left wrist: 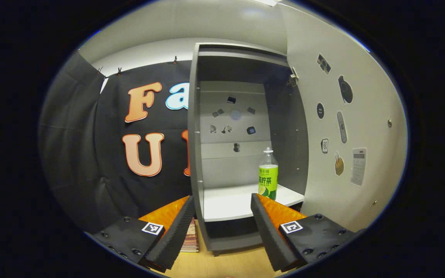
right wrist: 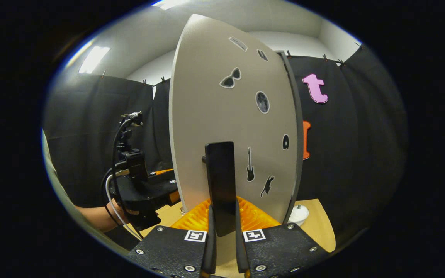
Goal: Open the cabinet door with the right hand, grasp the bottle in the cabinet with the left hand and place it on the coaster, then close the cabinet door with the right hand.
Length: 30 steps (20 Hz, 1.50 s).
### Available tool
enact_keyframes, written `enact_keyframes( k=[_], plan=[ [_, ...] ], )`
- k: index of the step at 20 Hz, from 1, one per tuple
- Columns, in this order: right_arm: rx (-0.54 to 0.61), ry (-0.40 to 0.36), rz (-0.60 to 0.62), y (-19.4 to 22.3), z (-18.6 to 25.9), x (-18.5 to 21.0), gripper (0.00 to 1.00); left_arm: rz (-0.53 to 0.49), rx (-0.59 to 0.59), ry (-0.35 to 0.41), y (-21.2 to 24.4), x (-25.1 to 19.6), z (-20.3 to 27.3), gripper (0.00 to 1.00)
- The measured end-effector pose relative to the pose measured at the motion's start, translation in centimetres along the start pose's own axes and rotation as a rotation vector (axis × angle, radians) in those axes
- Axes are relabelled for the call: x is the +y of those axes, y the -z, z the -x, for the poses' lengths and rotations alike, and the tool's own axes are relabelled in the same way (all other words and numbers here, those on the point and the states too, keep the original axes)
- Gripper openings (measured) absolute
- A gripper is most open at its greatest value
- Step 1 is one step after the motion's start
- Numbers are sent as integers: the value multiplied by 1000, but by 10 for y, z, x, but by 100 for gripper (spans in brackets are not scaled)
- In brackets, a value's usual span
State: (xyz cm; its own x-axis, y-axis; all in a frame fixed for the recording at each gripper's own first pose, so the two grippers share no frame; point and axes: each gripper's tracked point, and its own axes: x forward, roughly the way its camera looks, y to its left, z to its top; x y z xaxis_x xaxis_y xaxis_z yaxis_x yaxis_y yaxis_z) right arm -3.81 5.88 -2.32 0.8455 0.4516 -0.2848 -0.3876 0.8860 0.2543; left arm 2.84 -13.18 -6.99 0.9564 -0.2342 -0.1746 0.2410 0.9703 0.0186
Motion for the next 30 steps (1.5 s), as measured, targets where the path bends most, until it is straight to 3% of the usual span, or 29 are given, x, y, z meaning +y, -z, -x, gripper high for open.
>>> enact_keyframes(
  k=[10,17,22,23,28,29,30],
  plan=[
    [-25,144,0,10,20,-46,28,-3,27,99,11,-79,-54,93],
    [-49,223,-86,14,35,-73,30,-15,52,122,18,-103,-71,93],
    [-71,349,-63,6,57,-114,31,-24,65,124,23,-112,-80,93],
    [-69,373,-66,6,63,-128,24,-29,66,124,23,-113,-81,93],
    [-68,312,-102,12,57,-122,28,-34,65,135,24,-122,-88,96],
    [-66,318,-86,12,62,-121,20,-28,68,136,24,-122,-90,94],
    [-69,327,-67,11,66,-123,32,-20,72,137,24,-122,-92,95]
  ],
)
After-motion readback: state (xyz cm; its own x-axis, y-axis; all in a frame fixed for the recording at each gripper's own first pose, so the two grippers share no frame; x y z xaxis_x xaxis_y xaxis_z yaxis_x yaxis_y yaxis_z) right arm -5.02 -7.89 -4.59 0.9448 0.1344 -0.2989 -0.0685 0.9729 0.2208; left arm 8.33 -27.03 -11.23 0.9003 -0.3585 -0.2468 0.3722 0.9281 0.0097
